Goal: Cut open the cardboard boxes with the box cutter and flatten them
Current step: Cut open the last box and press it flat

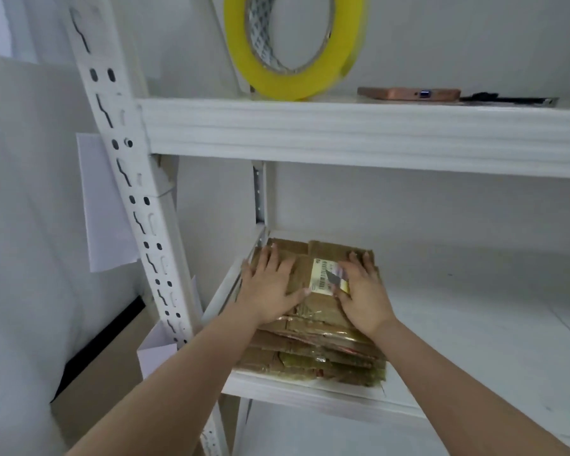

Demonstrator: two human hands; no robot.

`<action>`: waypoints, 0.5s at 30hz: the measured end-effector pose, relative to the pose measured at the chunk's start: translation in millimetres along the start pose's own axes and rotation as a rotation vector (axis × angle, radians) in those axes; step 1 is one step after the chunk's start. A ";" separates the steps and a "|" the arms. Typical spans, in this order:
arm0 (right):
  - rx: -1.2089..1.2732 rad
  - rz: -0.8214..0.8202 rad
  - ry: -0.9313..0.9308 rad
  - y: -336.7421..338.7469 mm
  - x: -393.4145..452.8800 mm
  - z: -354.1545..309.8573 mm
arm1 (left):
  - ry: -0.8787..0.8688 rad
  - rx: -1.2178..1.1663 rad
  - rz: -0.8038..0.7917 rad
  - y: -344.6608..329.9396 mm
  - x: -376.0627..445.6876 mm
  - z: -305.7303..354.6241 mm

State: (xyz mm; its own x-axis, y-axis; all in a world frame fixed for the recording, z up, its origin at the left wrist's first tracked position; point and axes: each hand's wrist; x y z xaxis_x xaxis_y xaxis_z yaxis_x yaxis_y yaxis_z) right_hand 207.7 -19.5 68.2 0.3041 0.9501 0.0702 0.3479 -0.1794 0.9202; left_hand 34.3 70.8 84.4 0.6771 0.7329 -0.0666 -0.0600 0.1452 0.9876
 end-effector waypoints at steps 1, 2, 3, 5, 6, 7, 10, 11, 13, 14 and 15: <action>-0.029 0.014 0.010 1.0 -1.4 -1.0 | 0.014 0.097 0.035 3.6 -2.1 2.2; -0.029 0.033 0.010 3.4 -3.4 -2.3 | 0.021 0.173 0.061 7.6 -4.4 4.6; -0.009 0.062 0.002 6.6 -5.0 -3.3 | 0.029 0.218 0.070 10.6 -6.5 6.8; 0.016 0.159 -0.018 15.7 -7.1 -5.0 | 0.058 0.239 0.049 15.0 -8.4 8.8; 0.013 0.192 -0.023 20.7 -7.6 -6.1 | 0.073 0.232 0.028 17.4 -8.0 8.7; 0.011 0.198 -0.023 26.0 -7.6 -7.6 | 0.082 0.219 0.002 20.4 -6.3 7.8; 0.024 0.124 -0.009 39.5 -6.4 -10.7 | 0.077 0.067 -0.099 31.6 1.0 5.7; 0.020 0.108 0.000 43.0 -6.6 -11.0 | 0.061 -0.035 -0.110 36.7 1.5 7.4; -0.031 0.079 0.020 48.9 -8.8 -11.9 | 0.024 -0.231 -0.116 46.8 -2.3 11.7; -0.073 0.053 0.028 50.3 -10.6 -11.9 | 0.004 -0.277 -0.141 51.7 -5.8 12.2; -0.117 0.018 0.034 50.6 -12.4 -11.6 | -0.017 -0.273 -0.189 56.1 -9.1 10.7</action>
State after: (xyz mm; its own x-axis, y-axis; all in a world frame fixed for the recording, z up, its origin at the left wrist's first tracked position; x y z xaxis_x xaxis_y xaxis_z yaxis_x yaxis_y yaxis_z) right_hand 211.2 -37.3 118.4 0.2782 0.9554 0.0987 0.2365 -0.1677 0.9570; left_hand 32.5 65.1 141.9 0.7072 0.6649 -0.2404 -0.1248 0.4521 0.8832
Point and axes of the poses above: each hand's wrist, its own x-axis towards the middle knuckle, its own y-axis out of the back of the hand, z = x × y, and after that the axes turned 11 degrees about -z, right-handed
